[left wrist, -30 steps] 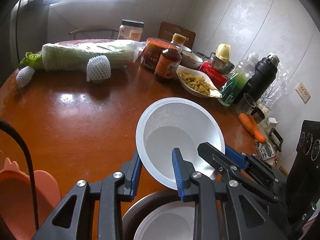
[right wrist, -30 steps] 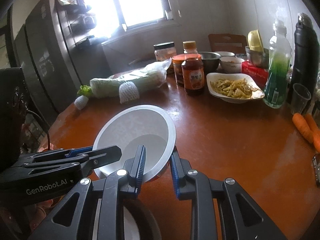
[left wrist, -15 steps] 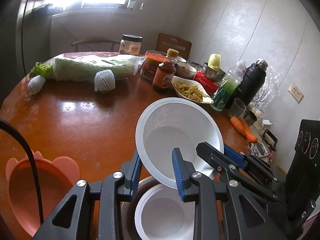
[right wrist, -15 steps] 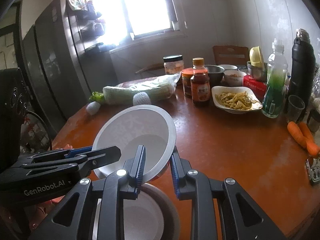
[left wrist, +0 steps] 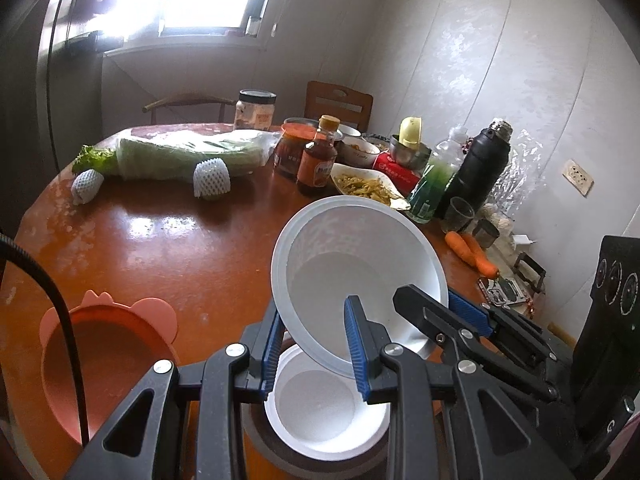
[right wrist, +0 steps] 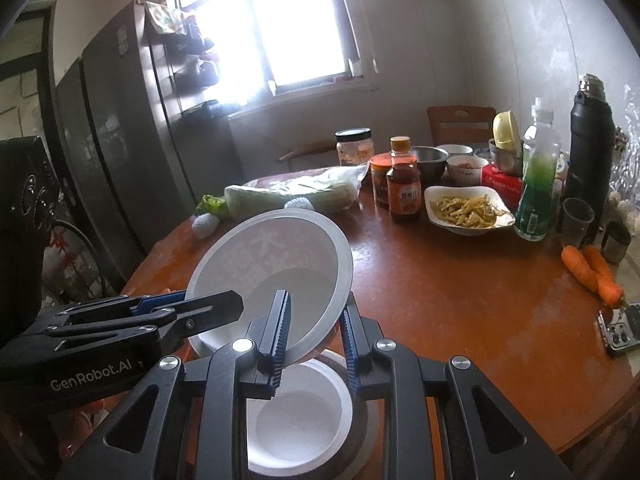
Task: Organize plates and bowls
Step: 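Lower the paper bowl with the left tool into the white bowl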
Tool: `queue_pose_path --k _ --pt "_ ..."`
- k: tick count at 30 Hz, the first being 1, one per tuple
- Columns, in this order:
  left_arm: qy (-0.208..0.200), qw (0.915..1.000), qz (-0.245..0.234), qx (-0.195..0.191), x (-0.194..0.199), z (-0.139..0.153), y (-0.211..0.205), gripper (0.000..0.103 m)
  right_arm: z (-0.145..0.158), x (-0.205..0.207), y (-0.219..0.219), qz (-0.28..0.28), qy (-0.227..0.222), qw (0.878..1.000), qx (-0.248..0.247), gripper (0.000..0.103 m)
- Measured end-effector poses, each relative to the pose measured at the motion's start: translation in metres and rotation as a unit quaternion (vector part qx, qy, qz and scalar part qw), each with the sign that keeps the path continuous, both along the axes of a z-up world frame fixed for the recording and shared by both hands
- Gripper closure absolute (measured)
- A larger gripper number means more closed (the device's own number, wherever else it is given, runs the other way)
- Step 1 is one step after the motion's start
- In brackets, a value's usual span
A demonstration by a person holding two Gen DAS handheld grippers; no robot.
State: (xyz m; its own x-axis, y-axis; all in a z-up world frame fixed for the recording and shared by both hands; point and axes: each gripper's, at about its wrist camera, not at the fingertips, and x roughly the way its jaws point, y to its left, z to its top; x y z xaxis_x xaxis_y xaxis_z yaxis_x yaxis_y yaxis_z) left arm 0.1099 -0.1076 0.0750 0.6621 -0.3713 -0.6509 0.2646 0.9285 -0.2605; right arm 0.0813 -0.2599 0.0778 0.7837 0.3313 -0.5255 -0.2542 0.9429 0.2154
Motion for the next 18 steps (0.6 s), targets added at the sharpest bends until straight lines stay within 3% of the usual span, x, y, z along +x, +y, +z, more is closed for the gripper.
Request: queue_pose_path --k 18 --pt "0.002 0.9998 -0.008 0.015 -0.033 0.004 0.003 0.073 0.007 -0.033 0.004 0.008 0.002 1.000 0.003 0.076"
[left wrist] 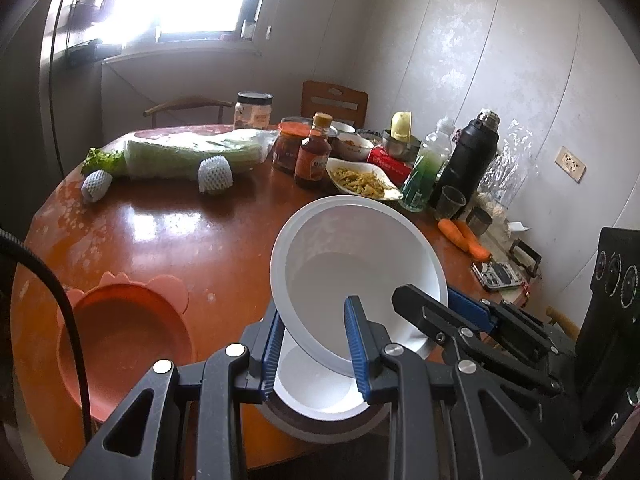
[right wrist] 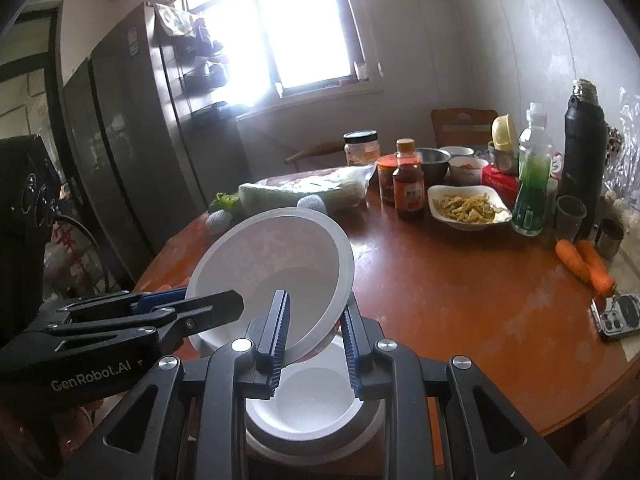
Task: Organize plates and bowls
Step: 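Lower the paper bowl with the left tool into the white bowl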
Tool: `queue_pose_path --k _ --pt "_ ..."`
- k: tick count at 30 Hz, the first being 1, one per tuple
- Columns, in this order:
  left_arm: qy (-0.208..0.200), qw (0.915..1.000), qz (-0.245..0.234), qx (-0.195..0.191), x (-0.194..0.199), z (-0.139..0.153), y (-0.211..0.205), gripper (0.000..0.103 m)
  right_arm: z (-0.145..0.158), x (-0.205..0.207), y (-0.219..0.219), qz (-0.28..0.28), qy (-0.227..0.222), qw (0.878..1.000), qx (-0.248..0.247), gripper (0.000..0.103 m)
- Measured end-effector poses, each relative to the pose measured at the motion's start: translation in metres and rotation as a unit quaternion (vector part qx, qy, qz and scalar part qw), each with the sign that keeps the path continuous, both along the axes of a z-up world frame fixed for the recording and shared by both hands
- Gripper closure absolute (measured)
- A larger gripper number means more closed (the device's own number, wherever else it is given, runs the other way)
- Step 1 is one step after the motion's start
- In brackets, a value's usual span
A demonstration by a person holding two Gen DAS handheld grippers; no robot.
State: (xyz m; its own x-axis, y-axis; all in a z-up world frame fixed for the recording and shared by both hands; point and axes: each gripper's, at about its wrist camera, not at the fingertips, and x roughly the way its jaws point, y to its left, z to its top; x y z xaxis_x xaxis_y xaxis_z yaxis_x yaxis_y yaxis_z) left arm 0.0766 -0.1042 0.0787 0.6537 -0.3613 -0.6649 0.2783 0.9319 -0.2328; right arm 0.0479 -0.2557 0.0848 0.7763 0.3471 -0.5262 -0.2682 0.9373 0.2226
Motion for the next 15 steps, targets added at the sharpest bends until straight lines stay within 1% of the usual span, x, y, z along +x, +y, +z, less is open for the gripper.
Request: queue_pose_path --k 10,15 --pt "0.020 0.9998 -0.002 0.008 -0.003 -0.012 -0.001 0.073 -0.015 -0.008 -0.001 0.007 0.024 1.000 0.003 0.075" --pt "0.035 0.9992 -0.004 0.019 -0.005 -0.025 -0.005 0.073 -0.026 -0.010 -0.001 0.009 0.040 0.999 0.004 0.075"
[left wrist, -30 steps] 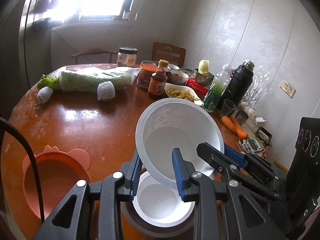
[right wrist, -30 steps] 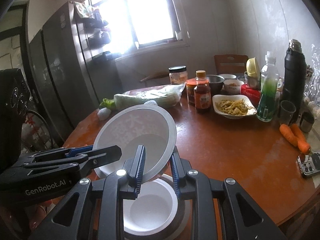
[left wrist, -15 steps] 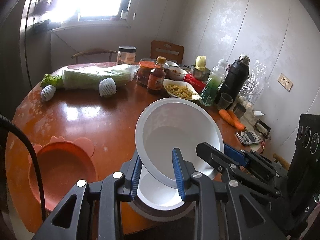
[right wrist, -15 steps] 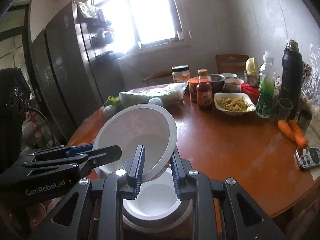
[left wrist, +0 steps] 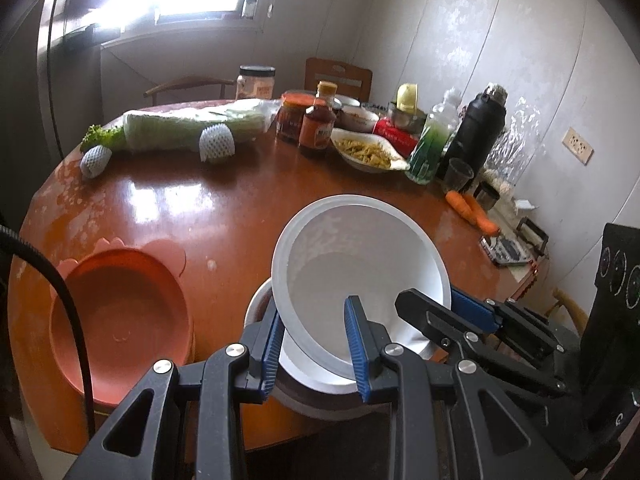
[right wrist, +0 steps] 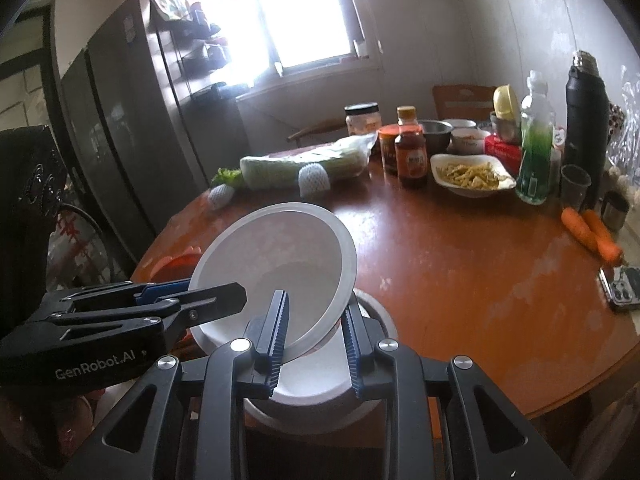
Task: Organize plates and bowls
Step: 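Lower the paper bowl with the left tool into the white bowl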
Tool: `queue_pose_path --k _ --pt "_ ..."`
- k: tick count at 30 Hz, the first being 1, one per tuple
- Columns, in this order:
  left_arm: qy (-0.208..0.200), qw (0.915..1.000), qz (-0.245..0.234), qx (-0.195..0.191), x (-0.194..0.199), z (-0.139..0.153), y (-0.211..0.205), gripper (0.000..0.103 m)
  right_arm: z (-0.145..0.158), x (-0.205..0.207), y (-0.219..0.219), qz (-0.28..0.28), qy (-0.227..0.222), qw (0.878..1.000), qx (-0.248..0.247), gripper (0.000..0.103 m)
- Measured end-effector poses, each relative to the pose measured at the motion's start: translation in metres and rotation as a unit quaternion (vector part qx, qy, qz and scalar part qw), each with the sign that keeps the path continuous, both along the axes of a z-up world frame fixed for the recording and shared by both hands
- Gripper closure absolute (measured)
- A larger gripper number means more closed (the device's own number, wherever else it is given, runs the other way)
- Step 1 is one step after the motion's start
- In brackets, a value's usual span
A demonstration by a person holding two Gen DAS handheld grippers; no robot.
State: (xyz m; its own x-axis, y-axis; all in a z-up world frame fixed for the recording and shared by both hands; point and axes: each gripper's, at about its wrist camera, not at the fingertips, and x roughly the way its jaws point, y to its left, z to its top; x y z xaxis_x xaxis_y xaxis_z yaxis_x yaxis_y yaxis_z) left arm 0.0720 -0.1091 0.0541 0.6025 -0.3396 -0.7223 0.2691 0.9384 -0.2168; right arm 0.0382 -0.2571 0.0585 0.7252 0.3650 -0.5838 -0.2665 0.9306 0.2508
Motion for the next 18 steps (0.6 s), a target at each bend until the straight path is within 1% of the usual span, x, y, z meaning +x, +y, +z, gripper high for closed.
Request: queue_pose_path --k 9,18 --pt "0.032 0.9994 -0.005 0.013 0.003 -0.025 -0.005 0.073 -0.019 -0.001 -0.003 -0.002 0.026 1.000 0.001 0.075" --pt "0.040 0.9989 -0.003 0.022 0.003 -0.030 -0.006 0.073 -0.027 -0.002 -0.002 0.002 0.035 0.999 0.000 0.075"
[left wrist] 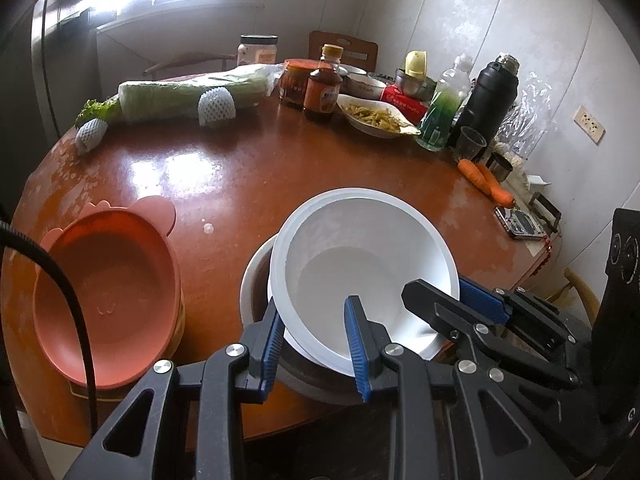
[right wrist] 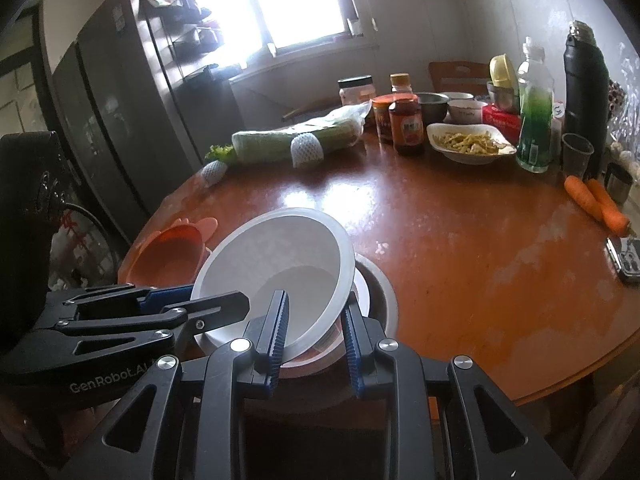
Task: Organize plates and bowls
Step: 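Lower the paper bowl with the left tool into the white bowl, then open the left tool to release the paper bowl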
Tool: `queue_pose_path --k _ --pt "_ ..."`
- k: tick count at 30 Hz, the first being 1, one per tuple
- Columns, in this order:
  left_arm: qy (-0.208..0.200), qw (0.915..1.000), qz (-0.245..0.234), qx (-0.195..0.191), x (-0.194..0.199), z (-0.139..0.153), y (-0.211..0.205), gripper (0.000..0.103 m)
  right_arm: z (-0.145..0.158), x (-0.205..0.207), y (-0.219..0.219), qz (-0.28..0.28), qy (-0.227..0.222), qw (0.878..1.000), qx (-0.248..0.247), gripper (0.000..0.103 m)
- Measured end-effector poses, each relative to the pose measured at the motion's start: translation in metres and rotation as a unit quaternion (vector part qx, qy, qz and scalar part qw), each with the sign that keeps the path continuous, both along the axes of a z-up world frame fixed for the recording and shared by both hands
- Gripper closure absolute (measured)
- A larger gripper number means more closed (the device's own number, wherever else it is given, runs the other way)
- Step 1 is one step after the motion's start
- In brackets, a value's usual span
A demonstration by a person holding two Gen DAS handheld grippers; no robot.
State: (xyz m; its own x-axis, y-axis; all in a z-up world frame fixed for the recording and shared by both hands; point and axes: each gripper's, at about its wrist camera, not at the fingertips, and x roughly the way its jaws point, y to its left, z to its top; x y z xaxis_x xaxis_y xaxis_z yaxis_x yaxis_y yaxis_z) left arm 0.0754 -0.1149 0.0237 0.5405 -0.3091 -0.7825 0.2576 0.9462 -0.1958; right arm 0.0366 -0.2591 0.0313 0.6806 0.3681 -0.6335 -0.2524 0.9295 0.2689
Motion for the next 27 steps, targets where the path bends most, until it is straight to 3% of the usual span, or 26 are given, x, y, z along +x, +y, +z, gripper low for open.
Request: queue_pose_path --k 27 --pt "0.012 0.9998 0.001 0.017 0.003 -0.007 -0.006 0.073 -0.014 0.006 0.001 -0.001 0.018 1.000 -0.003 0.074"
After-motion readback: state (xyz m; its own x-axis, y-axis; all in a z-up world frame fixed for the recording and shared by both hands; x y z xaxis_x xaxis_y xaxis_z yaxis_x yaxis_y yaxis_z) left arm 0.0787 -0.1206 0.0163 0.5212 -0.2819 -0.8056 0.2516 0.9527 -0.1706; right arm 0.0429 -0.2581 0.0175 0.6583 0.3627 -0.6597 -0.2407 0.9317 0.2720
